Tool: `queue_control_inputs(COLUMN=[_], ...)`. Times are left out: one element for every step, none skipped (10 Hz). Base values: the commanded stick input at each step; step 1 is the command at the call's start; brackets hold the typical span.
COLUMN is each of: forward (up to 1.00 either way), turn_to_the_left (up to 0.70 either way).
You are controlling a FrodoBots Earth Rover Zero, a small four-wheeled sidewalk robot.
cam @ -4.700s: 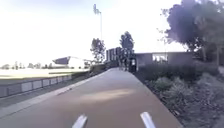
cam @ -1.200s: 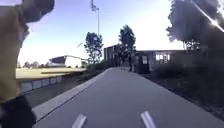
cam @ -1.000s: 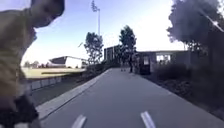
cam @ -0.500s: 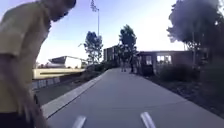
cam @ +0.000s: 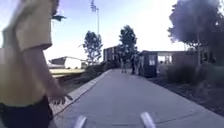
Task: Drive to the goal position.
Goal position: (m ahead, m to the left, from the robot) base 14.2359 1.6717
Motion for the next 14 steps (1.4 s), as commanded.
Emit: queue_control_inputs(forward=[0.98, 0.98, 0.98, 0.98, 0.98, 0.98, 0.98, 0.98, 0.98, 0.98, 0.98, 0.98, 0.98, 0.98], turn_to_the_left=[0.00, 0.00, 0.00, 0.00, 0.00, 0.00, 0.00, 0.00, 0.00, 0.00, 0.00, 0.00, 0.00, 0.00])
